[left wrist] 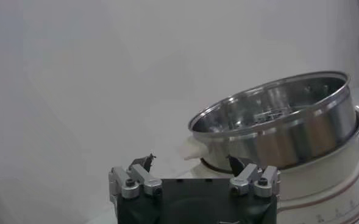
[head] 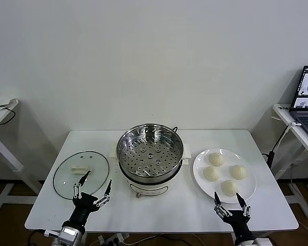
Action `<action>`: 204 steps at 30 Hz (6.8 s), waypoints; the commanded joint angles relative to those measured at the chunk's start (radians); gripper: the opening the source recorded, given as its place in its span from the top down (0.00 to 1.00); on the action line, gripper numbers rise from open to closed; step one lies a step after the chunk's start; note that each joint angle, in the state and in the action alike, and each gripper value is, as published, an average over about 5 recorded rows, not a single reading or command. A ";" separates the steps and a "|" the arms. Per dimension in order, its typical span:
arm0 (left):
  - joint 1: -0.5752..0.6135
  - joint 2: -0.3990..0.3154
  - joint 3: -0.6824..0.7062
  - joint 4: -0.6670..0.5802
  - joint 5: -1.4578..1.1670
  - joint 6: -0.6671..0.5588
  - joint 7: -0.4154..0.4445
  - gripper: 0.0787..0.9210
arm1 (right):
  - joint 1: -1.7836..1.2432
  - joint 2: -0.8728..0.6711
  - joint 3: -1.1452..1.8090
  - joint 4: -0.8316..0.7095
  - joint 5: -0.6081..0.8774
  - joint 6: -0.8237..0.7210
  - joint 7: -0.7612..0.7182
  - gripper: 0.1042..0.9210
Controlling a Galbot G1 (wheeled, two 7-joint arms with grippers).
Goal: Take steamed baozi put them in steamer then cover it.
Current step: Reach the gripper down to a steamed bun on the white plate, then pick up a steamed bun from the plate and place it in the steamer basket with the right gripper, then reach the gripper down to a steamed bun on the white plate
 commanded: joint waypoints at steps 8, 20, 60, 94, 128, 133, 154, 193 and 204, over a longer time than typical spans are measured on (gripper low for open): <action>0.007 -0.002 0.003 -0.012 0.003 -0.006 0.001 0.12 | 0.487 -0.199 -0.062 -0.187 0.172 -0.138 0.076 0.12; 0.002 -0.005 0.010 -0.006 0.002 -0.003 0.000 0.12 | 1.000 -0.422 -0.427 -0.652 0.305 -0.192 -0.371 0.12; 0.007 -0.032 0.003 0.035 0.003 -0.007 -0.011 0.12 | 1.730 -0.143 -1.213 -1.324 -0.698 -0.019 -1.479 0.12; 0.024 -0.040 0.000 0.038 0.004 -0.013 -0.015 0.12 | 1.642 -0.065 -1.151 -1.382 -0.770 0.015 -1.328 0.24; 0.036 -0.040 0.022 0.010 0.012 -0.012 -0.017 0.12 | 2.121 0.051 -1.580 -0.689 -0.790 0.502 -1.368 0.31; 0.032 -0.042 0.024 0.015 0.012 -0.013 -0.018 0.12 | 2.034 0.145 -1.564 -0.811 -0.885 0.525 -1.354 0.31; 0.033 -0.043 0.007 0.022 0.009 -0.018 -0.019 0.12 | 1.856 0.363 -1.429 -1.175 -1.122 0.600 -1.258 0.17; 0.046 -0.048 0.031 0.020 0.020 -0.021 -0.023 0.12 | 1.851 -0.426 -1.660 -0.842 -0.210 -0.251 -1.377 0.12; 0.051 -0.049 0.020 0.021 0.020 -0.022 -0.027 0.12 | 1.706 -0.388 -1.581 -0.884 -0.268 -0.243 -1.267 0.12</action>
